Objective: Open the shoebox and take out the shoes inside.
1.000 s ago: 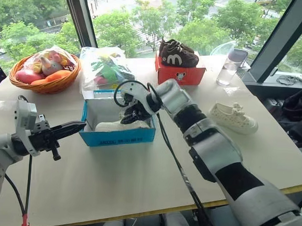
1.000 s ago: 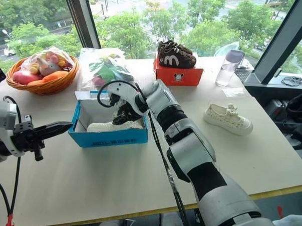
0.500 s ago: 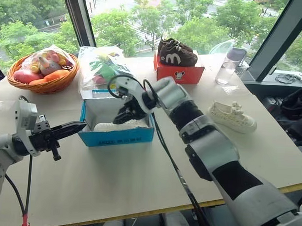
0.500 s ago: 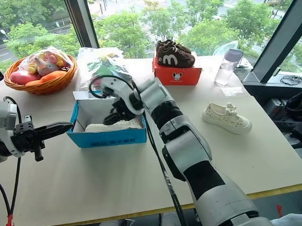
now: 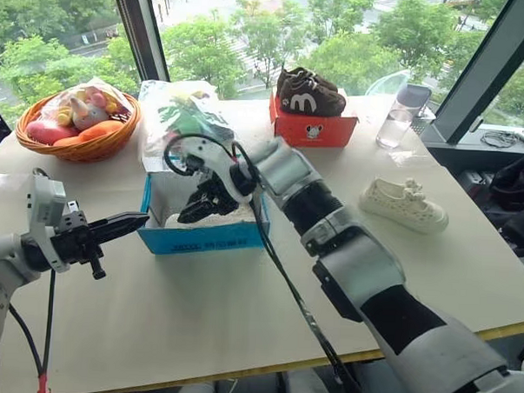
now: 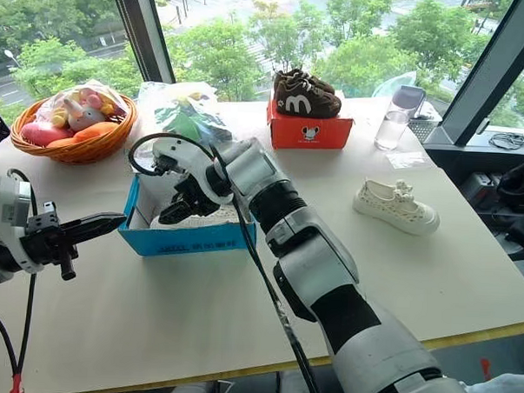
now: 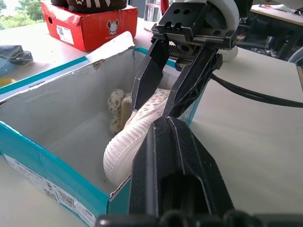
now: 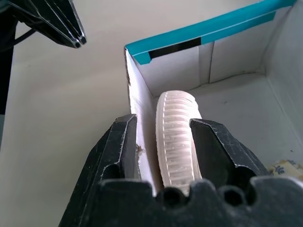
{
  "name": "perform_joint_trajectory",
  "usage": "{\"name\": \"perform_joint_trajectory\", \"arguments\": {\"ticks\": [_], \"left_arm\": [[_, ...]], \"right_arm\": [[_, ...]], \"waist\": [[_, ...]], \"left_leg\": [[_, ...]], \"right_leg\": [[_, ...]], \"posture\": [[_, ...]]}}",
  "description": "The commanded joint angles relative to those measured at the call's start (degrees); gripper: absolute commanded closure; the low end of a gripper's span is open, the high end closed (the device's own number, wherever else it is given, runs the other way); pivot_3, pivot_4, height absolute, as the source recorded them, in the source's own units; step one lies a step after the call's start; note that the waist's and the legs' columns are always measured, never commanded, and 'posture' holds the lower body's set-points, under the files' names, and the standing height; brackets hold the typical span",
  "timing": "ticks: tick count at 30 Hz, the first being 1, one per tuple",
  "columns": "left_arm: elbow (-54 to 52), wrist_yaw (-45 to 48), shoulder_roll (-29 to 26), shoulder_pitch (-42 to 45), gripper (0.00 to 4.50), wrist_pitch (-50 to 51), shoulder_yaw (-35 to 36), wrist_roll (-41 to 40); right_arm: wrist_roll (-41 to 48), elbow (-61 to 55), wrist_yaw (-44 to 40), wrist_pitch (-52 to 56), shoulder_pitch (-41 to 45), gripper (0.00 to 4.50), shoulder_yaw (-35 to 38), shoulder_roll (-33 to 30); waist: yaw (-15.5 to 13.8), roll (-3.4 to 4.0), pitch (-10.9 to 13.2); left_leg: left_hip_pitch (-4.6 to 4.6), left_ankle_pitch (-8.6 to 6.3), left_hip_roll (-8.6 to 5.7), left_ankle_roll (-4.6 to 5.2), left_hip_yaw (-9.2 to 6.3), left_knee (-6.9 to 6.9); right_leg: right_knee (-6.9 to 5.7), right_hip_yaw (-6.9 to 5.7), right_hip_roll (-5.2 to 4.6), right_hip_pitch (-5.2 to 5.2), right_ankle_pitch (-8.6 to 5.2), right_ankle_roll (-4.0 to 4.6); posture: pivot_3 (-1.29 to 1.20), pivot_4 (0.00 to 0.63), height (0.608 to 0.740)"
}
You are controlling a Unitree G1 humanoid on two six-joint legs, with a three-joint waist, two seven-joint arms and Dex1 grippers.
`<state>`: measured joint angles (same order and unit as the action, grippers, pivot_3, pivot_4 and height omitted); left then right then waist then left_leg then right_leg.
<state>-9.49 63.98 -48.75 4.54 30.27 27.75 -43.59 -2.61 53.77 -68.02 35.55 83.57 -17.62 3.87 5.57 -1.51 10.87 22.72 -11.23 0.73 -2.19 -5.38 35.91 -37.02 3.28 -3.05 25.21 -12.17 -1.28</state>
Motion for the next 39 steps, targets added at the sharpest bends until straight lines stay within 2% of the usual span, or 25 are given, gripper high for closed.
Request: {"name": "perform_joint_trajectory", "arguments": {"ticks": [1,7,23,24,25,29,30,39], "left_arm": [[-1.87,-0.17,-0.41,-0.44,4.50,-0.64,1.65,-0.74],[-2.28,-0.44,-0.48,-1.15,4.50,-0.64,2.12,-0.92],[-2.44,-0.63,-0.34,-1.36,4.50,-0.68,1.66,-0.75],[-2.41,-0.66,-0.35,-1.33,4.50,-0.67,1.64,-0.73],[-2.40,-0.70,-0.36,-1.30,4.50,-0.66,1.64,-0.73],[-2.31,-0.73,-0.51,-1.19,4.50,-0.56,1.60,-0.73],[-2.31,-0.73,-0.53,-1.20,4.50,-0.57,1.61,-0.71],[-2.18,-1.01,-0.67,-0.88,4.50,-0.45,1.56,-0.66]], "right_arm": [[-1.04,1.65,1.52,-3.96,-0.34,2.18,-0.61,0.17],[-2.02,4.49,1.51,-6.24,-0.41,2.18,-1.37,0.59],[-1.65,3.43,-0.77,-4.82,0.63,2.18,-1.35,0.92],[-1.64,3.27,-0.63,-4.90,0.55,1.67,-1.33,0.99],[-1.50,3.12,-0.47,-4.72,0.53,1.47,-1.20,1.12],[-0.78,1.81,-1.02,-3.19,0.98,0.14,-0.92,1.62],[-0.72,1.56,-1.17,-2.90,1.04,0.01,-0.96,1.67],[-4.81,3.98,3.40,-8.35,-1.88,0.01,-3.91,1.68]], "waist": [[0.06,0.00,0.00],[0.04,0.00,0.00],[0.04,0.00,0.00],[0.05,0.00,0.00],[0.06,0.00,0.00],[0.11,0.00,0.00],[0.12,0.00,0.00],[0.06,0.00,0.00]], "left_leg": [[0.00,0.00,0.00,0.00,0.00,0.00],[-0.01,0.00,0.00,0.00,0.00,0.00],[-0.03,0.00,0.00,0.00,0.00,0.00],[-0.03,0.00,0.00,0.00,0.00,0.00],[-0.03,0.00,0.00,0.00,0.00,0.00],[-0.03,0.00,0.00,0.00,0.00,0.00],[-0.03,0.00,0.01,0.00,0.00,0.00],[-0.03,0.00,0.00,0.00,0.00,0.00]], "right_leg": [[0.00,0.00,0.00,0.00,0.00,0.00],[-0.01,0.00,0.00,-0.01,0.00,0.00],[-0.02,0.00,0.01,-0.02,0.00,0.00],[-0.02,0.00,0.00,-0.02,0.00,0.00],[-0.02,0.00,0.01,-0.02,0.00,0.00],[-0.02,0.00,0.01,-0.01,0.00,0.00],[-0.02,0.00,0.01,-0.01,0.00,0.00],[-0.02,0.00,0.01,-0.01,0.00,0.00]], "posture": [[0.00,0.150,0.740],[0.00,0.150,0.740],[0.00,0.150,0.740],[0.00,0.150,0.740],[0.00,0.150,0.740],[0.00,0.150,0.740],[0.00,0.150,0.740],[0.00,0.150,0.740]]}}
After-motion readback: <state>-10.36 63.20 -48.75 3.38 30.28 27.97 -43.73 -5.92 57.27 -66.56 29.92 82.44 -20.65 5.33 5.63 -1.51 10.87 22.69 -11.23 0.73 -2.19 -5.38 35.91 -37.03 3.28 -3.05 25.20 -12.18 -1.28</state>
